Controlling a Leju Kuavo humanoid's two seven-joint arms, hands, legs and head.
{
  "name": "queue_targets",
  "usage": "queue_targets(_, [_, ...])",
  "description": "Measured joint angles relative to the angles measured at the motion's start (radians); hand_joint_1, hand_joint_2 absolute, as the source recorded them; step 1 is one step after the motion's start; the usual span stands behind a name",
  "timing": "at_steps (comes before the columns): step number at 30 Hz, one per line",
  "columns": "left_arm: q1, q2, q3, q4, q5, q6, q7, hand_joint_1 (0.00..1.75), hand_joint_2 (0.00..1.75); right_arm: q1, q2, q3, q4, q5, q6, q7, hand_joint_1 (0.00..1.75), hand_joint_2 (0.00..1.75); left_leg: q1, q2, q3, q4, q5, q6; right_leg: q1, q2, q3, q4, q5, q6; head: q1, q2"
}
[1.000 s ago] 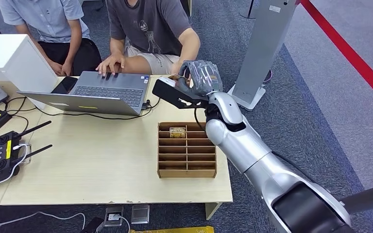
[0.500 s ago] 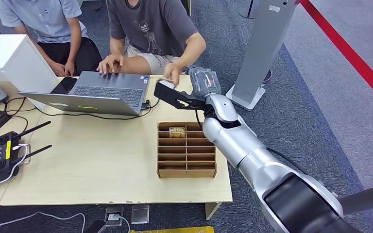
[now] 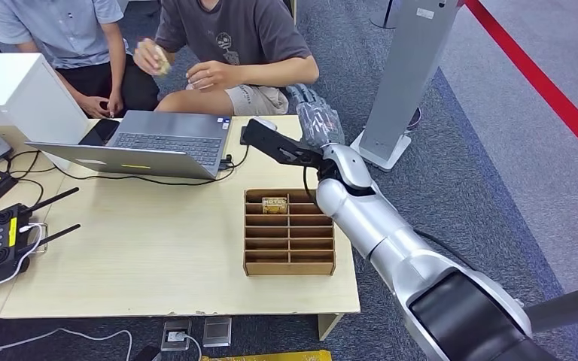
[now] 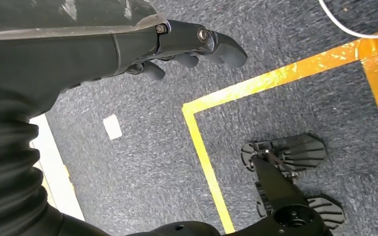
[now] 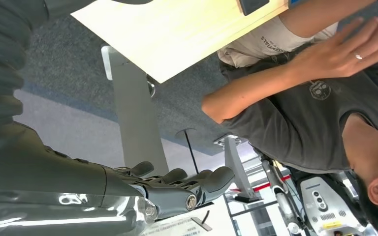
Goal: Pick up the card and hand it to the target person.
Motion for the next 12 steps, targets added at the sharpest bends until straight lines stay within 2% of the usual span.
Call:
queue_targets(7, [0.026,0.001,-0.001,0.0,0.015,0.005,-0.011,0.0,1.75,0.157,-0.088,-0.057,-0.232,-0.065,0.064,0.056,0.0,1.75,0.0,0.0,0.0,0.0,0.0,0.0,0.0,0.0,0.0,-0.001,0.0,0.0,0.002,0.0])
queue_targets(12, [0.034,0.002,-0.001,0.0,0.024,0.008,-0.024,0.0,1.75,0.272,-0.146,-0.091,-0.421,-0.136,0.11,0.059,0.0,1.75,0.0,0.0,0.001,0.0,-0.001,0.0,0.0,0.0,0.0,-0.002,0.0,0.0,-0.001,0.0])
